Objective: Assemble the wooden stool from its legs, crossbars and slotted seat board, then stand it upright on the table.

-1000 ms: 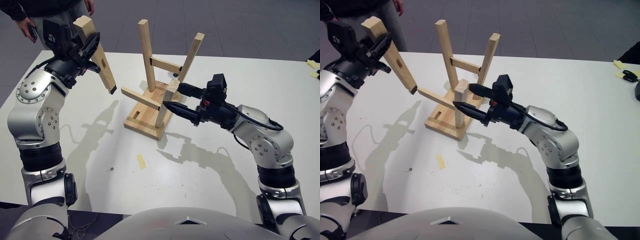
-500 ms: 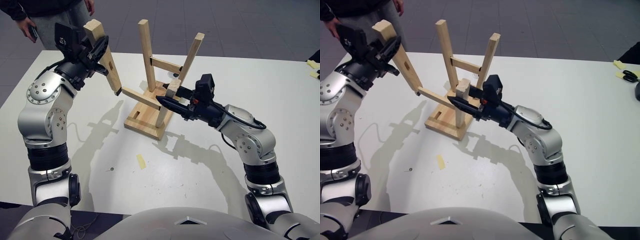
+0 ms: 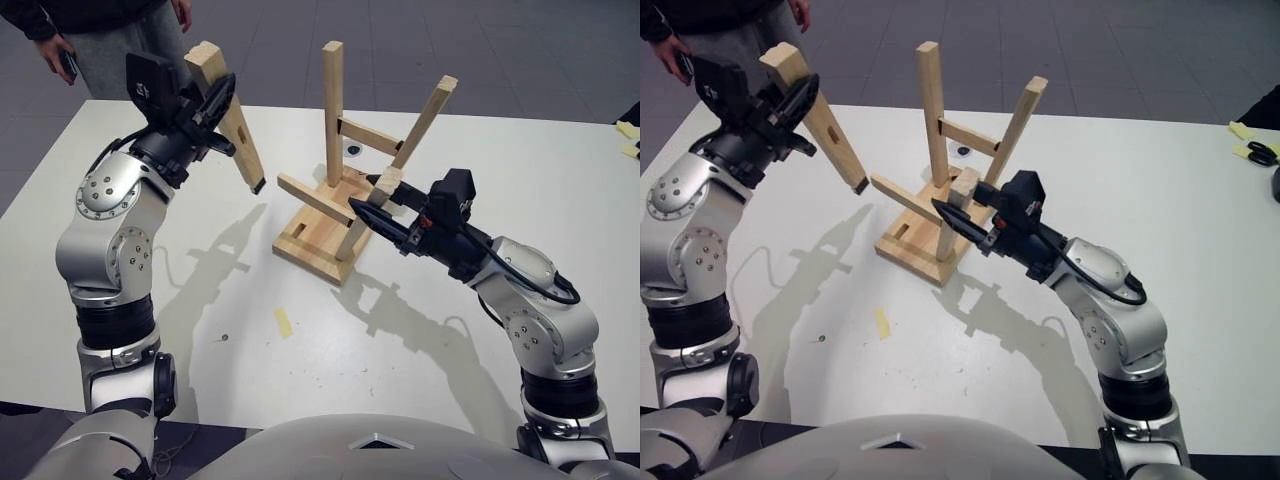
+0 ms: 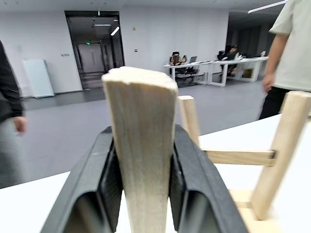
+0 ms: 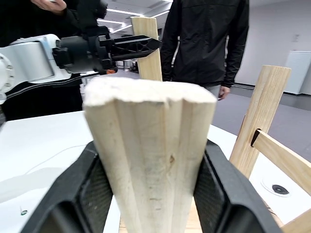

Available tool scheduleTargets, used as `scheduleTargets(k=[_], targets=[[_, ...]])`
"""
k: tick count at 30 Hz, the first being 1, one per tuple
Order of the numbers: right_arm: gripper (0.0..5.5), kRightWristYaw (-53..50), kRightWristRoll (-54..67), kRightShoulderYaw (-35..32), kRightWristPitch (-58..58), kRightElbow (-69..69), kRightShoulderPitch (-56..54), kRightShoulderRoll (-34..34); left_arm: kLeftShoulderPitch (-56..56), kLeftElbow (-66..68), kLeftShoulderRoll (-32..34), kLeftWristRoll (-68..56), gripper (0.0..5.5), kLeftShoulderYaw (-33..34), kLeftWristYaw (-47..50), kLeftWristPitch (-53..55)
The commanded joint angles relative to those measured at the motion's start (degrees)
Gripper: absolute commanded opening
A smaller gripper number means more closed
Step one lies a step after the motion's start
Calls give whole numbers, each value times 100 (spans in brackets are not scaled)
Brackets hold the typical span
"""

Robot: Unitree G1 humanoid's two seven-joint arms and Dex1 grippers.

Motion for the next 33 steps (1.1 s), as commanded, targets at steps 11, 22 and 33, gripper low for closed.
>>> scheduleTargets(k=[11,22,33], targets=[[210,-343,-168,-49,1,17,188,-11,452,-133,-662,-707,104,91,634,810],[210,-321,-214,-22,-64,142,150,-31,365,-17,-573,-1197,104,445,684,1053],[210,-327,-195,-44,-106,129,167,-38,522,-5,-332,-511,104,-112,620,545]])
